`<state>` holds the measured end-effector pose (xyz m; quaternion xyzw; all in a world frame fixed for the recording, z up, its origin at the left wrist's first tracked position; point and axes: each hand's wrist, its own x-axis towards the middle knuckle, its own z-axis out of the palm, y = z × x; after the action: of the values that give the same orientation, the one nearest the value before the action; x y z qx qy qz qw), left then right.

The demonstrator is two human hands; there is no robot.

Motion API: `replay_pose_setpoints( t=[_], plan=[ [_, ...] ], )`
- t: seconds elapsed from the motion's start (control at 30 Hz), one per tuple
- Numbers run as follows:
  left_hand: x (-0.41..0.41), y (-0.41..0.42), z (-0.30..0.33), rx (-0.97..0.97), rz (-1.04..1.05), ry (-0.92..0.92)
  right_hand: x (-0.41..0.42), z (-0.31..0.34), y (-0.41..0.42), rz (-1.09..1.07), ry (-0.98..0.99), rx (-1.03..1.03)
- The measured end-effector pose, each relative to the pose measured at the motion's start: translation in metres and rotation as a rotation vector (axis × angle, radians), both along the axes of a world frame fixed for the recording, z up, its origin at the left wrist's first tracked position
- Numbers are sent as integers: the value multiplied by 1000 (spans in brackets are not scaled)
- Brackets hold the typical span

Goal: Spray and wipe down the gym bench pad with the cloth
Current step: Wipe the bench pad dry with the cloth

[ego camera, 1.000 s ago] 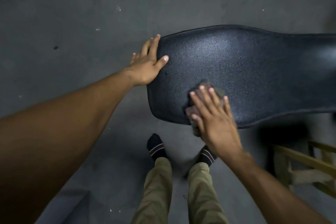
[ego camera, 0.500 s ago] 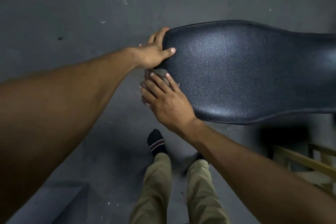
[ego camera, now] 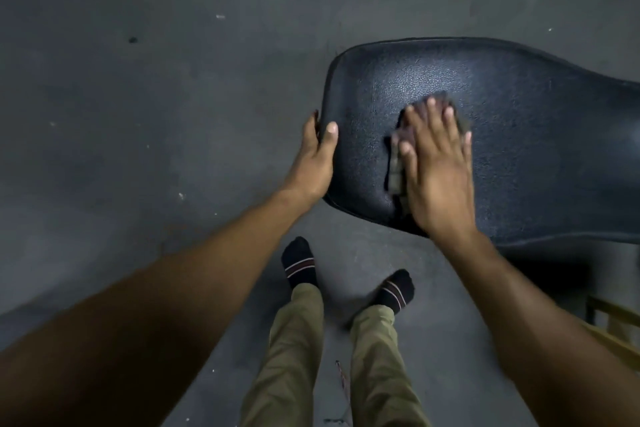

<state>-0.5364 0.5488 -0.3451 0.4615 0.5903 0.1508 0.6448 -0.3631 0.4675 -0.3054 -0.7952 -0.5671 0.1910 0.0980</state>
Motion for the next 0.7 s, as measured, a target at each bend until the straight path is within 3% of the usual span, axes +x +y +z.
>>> replay_pose_setpoints(
  t=[0.13,0.33,0.43,0.5,0.7],
  plan=[
    [-3,-28,-2,-28,96,-1,-8,1,72,-5,9,23],
    [-3,-44,6,15,150,50,-60,0,120,507,-132,-92],
    [-4,-44,7,15,147,63,-65,-2,130,649,-205,-132],
    [-7,-44,3,11,108,74,-58,-2,140,618,-200,-119],
    [-15,-40,0,20,24,55,-27,-7,175,241,-105,-51]
  ],
)
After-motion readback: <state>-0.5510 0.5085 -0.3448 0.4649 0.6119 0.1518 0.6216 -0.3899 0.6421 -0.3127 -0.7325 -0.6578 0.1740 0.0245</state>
